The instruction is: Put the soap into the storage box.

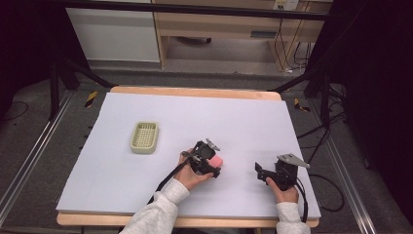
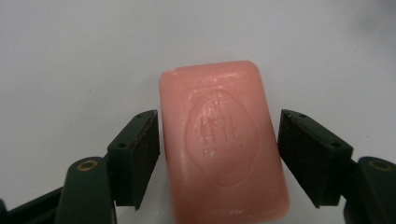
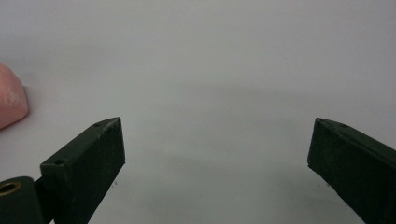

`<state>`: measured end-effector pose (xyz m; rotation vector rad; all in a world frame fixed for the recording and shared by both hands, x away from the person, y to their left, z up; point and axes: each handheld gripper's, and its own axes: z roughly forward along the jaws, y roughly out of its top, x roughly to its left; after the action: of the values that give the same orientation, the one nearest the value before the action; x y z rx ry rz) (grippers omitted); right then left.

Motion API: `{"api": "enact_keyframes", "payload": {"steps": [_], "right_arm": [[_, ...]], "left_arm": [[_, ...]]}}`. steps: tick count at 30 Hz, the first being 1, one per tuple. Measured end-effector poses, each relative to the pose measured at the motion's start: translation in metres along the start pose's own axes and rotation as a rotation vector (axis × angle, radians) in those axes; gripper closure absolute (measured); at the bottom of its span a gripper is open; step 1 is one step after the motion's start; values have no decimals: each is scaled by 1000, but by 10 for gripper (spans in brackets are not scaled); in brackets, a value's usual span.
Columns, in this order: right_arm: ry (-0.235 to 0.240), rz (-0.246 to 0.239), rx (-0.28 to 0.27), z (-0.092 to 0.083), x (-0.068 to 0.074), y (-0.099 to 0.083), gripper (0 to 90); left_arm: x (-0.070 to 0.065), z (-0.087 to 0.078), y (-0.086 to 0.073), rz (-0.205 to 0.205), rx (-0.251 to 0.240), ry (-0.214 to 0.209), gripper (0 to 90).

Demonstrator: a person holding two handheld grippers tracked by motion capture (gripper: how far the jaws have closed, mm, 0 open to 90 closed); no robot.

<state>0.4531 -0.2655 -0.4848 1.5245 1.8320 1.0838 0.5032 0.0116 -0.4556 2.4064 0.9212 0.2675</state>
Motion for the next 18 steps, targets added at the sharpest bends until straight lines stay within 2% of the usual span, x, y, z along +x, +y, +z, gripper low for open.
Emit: {"api": "enact_keyframes", "payload": {"steps": [8,18], "right_arm": [[-1,-2,0,0,0,0,43],[-1,-3,3,1,0,0,43]], "left_arm": [[1,3,1,3,20,-3,324],[2,3,2,-17,36,-2,356]]}}
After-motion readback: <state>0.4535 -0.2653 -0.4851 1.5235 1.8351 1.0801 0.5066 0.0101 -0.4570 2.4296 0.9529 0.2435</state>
